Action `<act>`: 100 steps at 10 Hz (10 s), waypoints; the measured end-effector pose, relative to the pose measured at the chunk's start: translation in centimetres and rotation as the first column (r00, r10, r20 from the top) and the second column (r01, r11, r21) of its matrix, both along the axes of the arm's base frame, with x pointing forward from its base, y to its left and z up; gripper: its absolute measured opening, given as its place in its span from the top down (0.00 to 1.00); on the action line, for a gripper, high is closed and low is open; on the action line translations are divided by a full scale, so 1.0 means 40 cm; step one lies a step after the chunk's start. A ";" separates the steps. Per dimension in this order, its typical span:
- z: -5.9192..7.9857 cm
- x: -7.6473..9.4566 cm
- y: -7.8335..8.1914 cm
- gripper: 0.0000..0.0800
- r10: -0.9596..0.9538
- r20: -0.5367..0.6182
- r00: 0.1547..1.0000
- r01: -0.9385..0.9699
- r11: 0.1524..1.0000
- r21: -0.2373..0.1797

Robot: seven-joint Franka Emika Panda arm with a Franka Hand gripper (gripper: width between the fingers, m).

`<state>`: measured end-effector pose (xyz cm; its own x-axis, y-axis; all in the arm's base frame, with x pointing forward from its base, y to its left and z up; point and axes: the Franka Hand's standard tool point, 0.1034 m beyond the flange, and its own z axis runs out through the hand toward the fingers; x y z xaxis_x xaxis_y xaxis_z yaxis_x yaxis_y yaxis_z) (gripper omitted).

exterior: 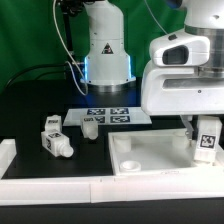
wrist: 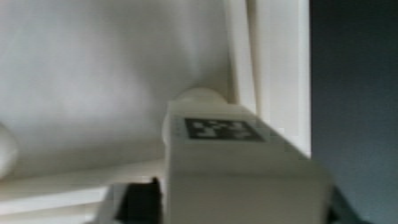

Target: Assemble one leg

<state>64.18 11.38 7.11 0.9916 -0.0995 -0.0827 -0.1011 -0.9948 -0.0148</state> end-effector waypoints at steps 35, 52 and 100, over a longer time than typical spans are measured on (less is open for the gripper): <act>0.005 0.014 -0.007 0.64 -0.359 0.139 0.923 0.365 0.931 -0.013; 0.011 0.005 0.019 0.19 0.043 0.163 0.986 -0.041 0.999 -0.020; -0.012 0.000 -0.007 0.64 -0.929 -0.065 -0.364 0.928 -0.368 0.058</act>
Offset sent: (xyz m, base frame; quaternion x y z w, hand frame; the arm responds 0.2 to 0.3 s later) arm -0.0184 0.0035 -0.0130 -0.0399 0.0729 0.1657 0.9827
